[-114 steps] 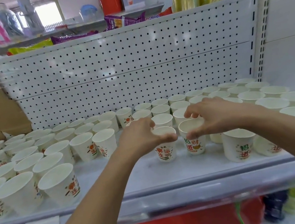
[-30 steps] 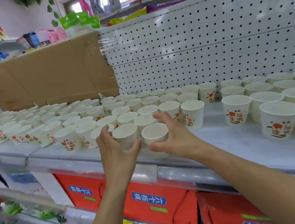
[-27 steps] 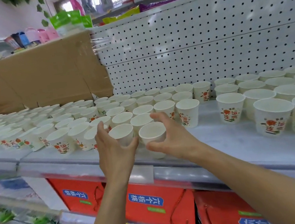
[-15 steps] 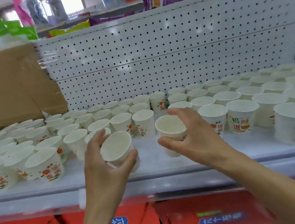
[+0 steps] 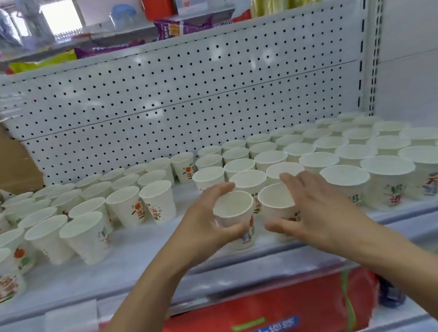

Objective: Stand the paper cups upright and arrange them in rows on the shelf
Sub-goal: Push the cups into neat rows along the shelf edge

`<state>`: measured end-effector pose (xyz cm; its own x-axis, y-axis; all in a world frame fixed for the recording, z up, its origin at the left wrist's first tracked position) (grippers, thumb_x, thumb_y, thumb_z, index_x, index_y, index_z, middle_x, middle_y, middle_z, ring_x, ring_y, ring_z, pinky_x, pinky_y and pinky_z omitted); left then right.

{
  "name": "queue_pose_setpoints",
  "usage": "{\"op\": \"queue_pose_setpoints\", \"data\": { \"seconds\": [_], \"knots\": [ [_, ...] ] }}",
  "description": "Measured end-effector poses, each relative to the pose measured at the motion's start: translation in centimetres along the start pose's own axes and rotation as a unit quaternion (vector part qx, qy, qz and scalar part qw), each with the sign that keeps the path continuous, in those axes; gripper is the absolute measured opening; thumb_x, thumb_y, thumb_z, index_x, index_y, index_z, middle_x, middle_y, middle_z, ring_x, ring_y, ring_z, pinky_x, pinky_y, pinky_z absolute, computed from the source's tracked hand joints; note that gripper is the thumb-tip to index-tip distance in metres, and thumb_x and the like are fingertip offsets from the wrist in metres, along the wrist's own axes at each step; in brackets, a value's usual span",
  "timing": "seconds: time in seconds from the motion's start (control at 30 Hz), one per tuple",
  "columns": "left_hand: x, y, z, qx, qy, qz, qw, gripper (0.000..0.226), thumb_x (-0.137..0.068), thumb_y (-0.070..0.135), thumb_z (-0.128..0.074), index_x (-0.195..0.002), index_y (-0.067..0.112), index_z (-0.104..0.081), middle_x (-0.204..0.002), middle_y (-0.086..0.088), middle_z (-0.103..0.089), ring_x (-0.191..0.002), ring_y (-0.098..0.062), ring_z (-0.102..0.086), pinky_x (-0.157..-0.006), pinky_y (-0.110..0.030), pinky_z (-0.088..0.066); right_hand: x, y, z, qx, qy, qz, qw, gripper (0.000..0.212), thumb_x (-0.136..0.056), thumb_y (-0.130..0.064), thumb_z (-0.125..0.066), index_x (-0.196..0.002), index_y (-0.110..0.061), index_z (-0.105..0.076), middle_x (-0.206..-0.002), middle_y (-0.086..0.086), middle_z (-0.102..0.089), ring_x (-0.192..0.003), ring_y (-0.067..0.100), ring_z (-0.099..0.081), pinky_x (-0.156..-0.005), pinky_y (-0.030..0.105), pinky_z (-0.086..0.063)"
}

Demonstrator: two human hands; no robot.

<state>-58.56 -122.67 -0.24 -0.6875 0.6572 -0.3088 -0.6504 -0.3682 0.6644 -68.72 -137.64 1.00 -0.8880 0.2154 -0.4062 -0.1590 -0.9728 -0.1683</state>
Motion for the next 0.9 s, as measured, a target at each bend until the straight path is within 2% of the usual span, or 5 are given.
{"op": "queue_pose_setpoints", "data": {
  "seconds": [0.1,0.23,0.37,0.47,0.9],
  "knots": [
    [0.5,0.1,0.3,0.003,0.023,0.011,1.000,0.095,-0.058,0.052,-0.086,-0.140,0.033,-0.042,-0.136,0.016,-0.047,-0.123,0.001,-0.046,-0.105,-0.032,-0.042,0.5,0.3,2.0,0.014,0.029,0.048,0.998,0.082,-0.084,-0.068,-0.046,-0.148,-0.024,-0.020,-0.138,-0.002,-0.035,-0.127,0.018,-0.029,-0.102,0.030,-0.031],
    [1.2,0.2,1.0,-0.013,0.088,0.037,0.995,0.106,-0.045,0.069,-0.081,-0.137,0.031,-0.041,-0.130,0.013,-0.047,-0.112,0.000,-0.049,-0.093,-0.030,-0.047,0.7,0.5,3.5,0.009,0.036,0.146,0.989,0.050,-0.088,-0.056,-0.053,-0.132,-0.034,-0.050,-0.129,-0.018,-0.050,-0.120,0.010,-0.033,-0.095,0.030,-0.032],
    [1.0,0.4,-0.3,0.011,0.088,0.062,0.994,0.082,-0.058,0.039,-0.090,-0.126,0.032,-0.045,-0.114,0.016,-0.053,-0.095,0.001,-0.053,-0.083,-0.016,-0.045,0.4,0.4,2.8,0.031,0.001,0.182,0.983,0.024,-0.092,-0.045,-0.052,-0.107,-0.032,-0.066,-0.106,-0.019,-0.063,-0.113,0.007,-0.041,-0.086,0.028,-0.027],
    [0.7,1.0,-1.2,0.027,0.090,0.055,0.994,0.073,-0.063,0.029,-0.089,-0.122,0.033,-0.046,-0.111,0.021,-0.055,-0.095,0.007,-0.053,-0.074,-0.009,-0.044,0.3,0.8,3.1,0.028,0.021,0.185,0.982,0.021,-0.094,-0.042,-0.051,-0.101,-0.030,-0.068,-0.098,-0.016,-0.067,-0.107,0.008,-0.046,-0.083,0.026,-0.023],
    [0.6,1.1,-3.0,0.038,0.096,0.070,0.992,0.076,-0.068,0.034,-0.084,-0.131,0.036,-0.042,-0.121,0.009,-0.056,-0.096,-0.014,-0.063,-0.085,-0.031,-0.054,-0.1,1.8,3.0,0.104,-0.031,0.207,0.972,0.027,-0.099,-0.040,-0.038,-0.100,-0.026,-0.061,-0.097,-0.009,-0.063,-0.105,0.012,-0.044,-0.093,0.030,-0.029]
  ]
}}
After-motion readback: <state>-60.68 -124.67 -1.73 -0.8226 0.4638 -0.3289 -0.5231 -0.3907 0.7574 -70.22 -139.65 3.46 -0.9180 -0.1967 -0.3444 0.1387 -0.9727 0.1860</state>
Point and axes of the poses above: each hand's wrist, its own x-axis away from the middle knuckle, its own z-axis out of the back of the hand, y = z × x, the point moved 7 cm from there along -x, towards the middle knuckle
